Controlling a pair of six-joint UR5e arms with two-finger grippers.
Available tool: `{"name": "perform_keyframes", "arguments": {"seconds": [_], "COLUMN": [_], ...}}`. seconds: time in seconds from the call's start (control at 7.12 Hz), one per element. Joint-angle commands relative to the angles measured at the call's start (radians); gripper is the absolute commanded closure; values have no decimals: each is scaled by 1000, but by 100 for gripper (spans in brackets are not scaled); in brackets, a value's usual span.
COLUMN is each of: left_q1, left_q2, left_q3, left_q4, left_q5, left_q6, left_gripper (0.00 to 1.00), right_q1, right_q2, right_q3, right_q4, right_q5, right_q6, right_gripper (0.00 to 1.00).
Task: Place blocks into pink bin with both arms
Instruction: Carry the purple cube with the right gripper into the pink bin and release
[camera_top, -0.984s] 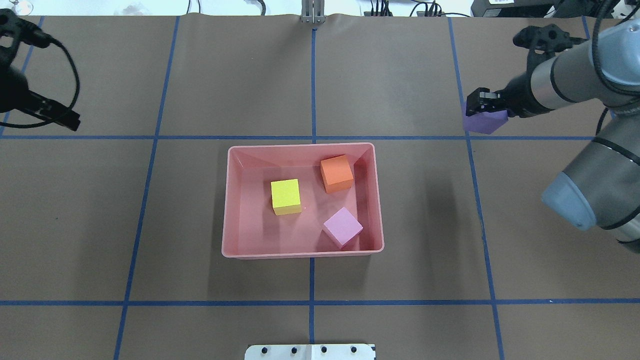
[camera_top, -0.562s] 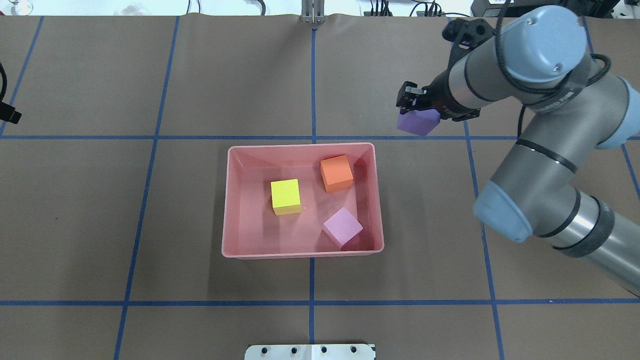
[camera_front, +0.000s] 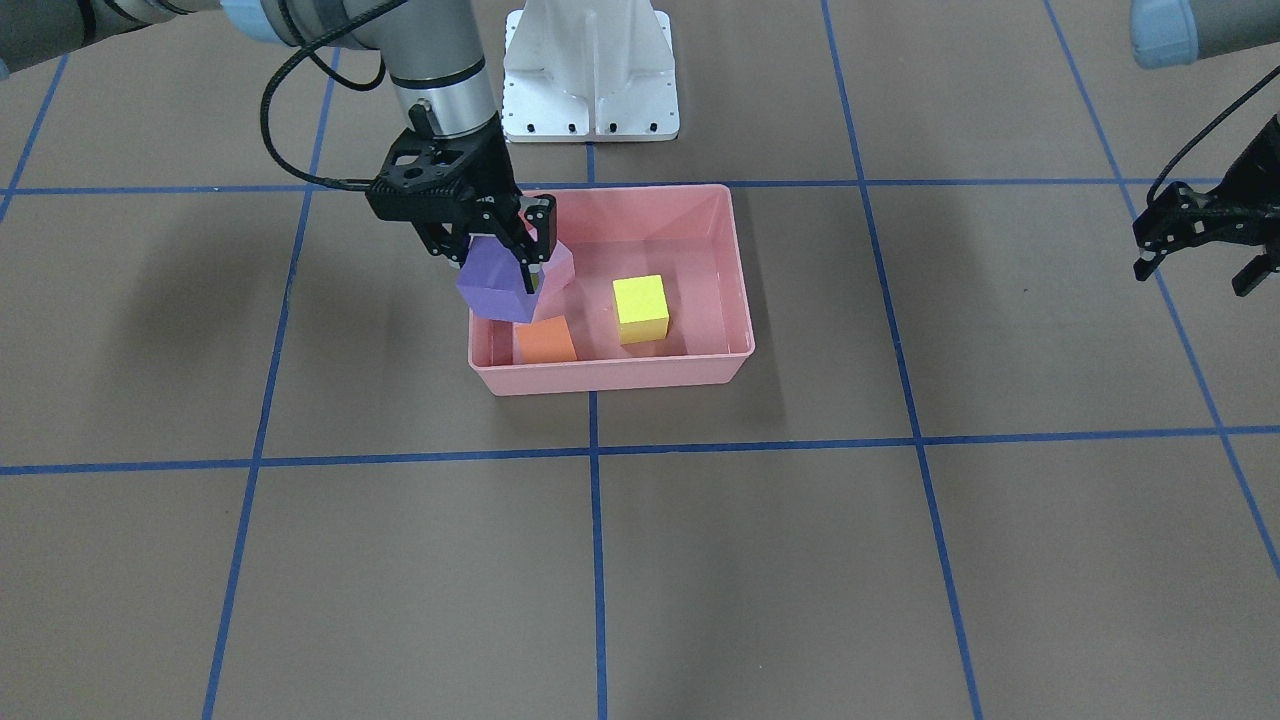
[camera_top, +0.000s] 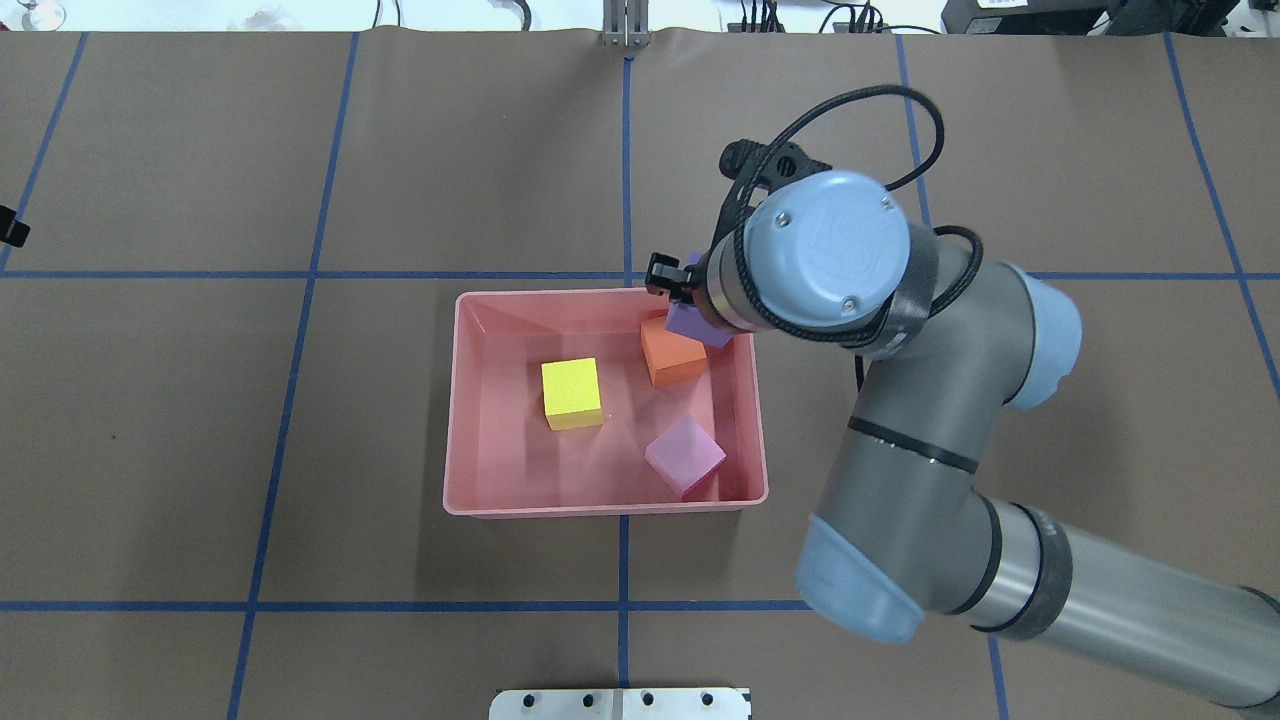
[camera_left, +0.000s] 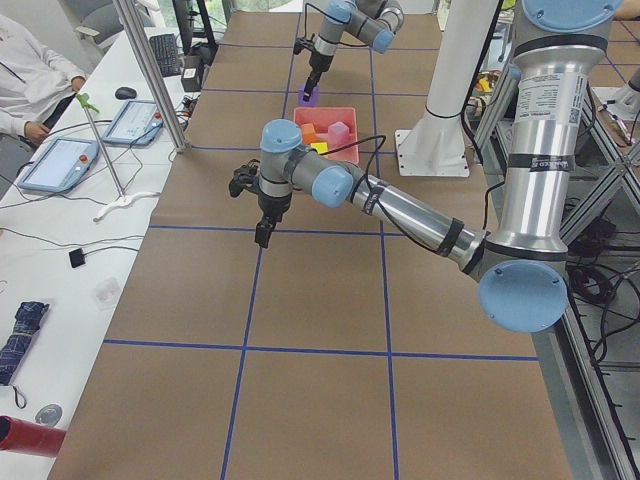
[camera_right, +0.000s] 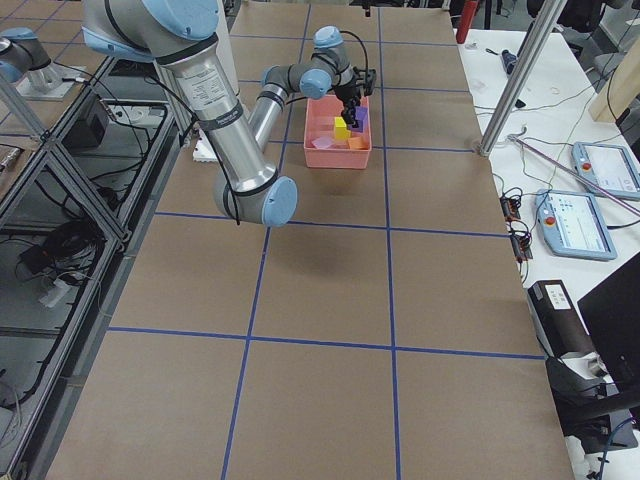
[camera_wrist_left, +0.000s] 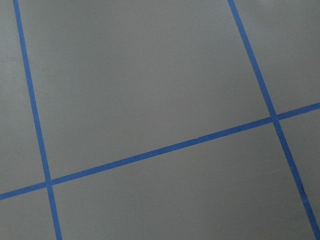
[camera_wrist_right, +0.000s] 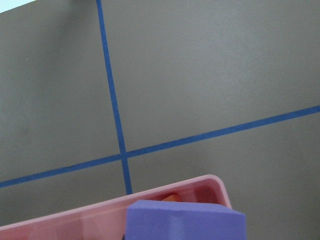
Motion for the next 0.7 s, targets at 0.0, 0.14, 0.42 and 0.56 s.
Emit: {"name": "perform_keyframes", "arguments": {"seconds": [0.0, 0.14, 0.42, 0.56], "left_q1": [4, 6, 7, 7], "left_q2": [-4, -4, -8, -7], "left_q3": [3, 3, 20, 33], "left_q4": [0, 0, 0, 0], "left_q5": [0, 0, 0, 0], "left_q6": [-3, -3, -3, -3], "left_gripper": [0, 0, 0, 0], "right_q1": [-76, -76, -72, -23], "right_q2": [12, 11, 11, 9], "right_q3": [-18, -18, 20, 23], "right_q4": [-7, -8, -52, -80], "right_q5": [-94, -93, -86, -58], "right_q6": [47, 46, 9, -82], "right_gripper": [7, 1, 1, 0]}}
